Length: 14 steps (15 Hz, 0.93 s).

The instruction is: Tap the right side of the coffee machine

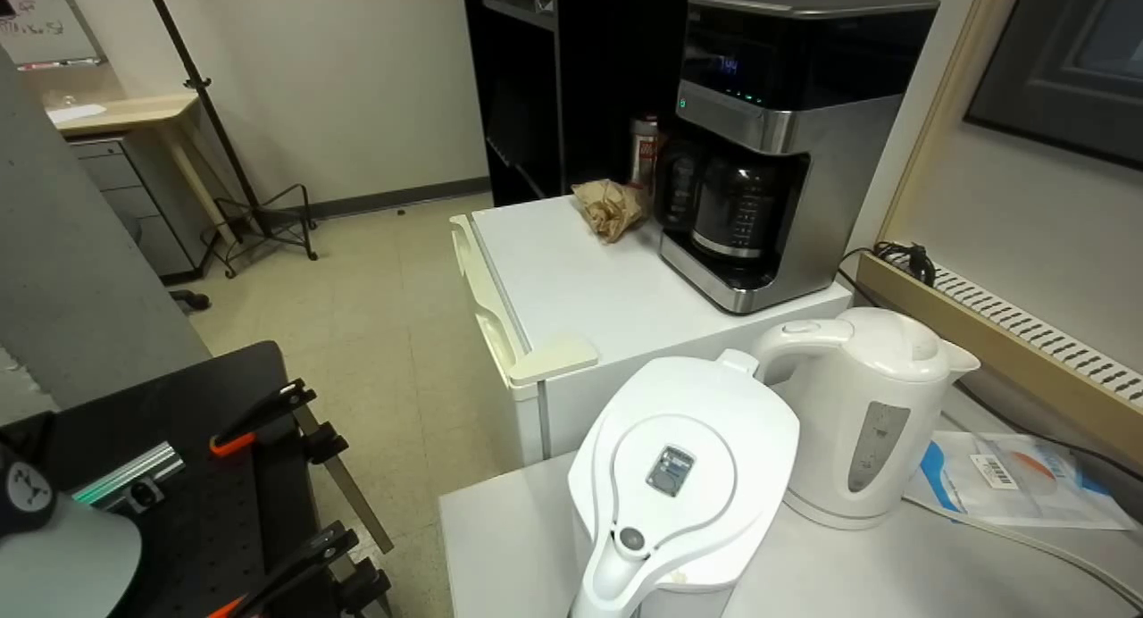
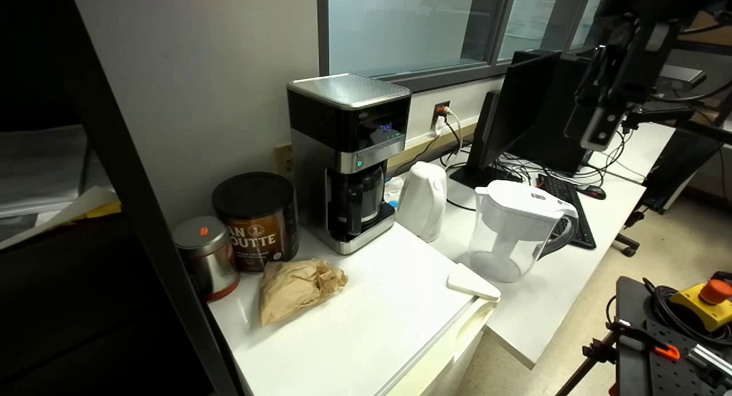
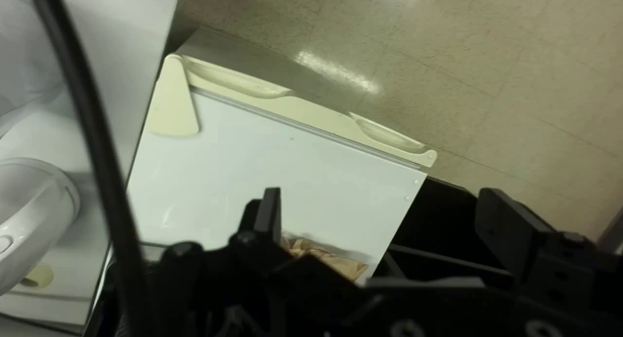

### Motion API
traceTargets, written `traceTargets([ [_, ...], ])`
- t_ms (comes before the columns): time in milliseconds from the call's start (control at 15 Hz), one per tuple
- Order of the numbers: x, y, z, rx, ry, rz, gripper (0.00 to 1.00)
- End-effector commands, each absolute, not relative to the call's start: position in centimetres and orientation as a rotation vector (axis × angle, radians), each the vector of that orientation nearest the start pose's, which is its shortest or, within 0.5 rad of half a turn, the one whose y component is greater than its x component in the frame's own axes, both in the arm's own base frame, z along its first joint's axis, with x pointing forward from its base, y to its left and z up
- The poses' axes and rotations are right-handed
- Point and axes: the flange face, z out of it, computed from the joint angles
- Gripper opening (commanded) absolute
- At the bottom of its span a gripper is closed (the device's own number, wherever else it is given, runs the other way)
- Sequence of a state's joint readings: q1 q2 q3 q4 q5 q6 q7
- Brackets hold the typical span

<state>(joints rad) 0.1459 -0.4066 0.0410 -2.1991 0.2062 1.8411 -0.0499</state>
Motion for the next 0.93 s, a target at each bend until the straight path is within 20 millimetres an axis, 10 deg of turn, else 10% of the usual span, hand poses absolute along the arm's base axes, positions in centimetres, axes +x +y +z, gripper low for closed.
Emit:
traceTargets([
  [0,44.3,10.0,53.3,-3.066,-0.343,-0.160,1.00],
  [867,51.0,9.0,46.4,-3.395,-0.550,-0.834,0.02],
])
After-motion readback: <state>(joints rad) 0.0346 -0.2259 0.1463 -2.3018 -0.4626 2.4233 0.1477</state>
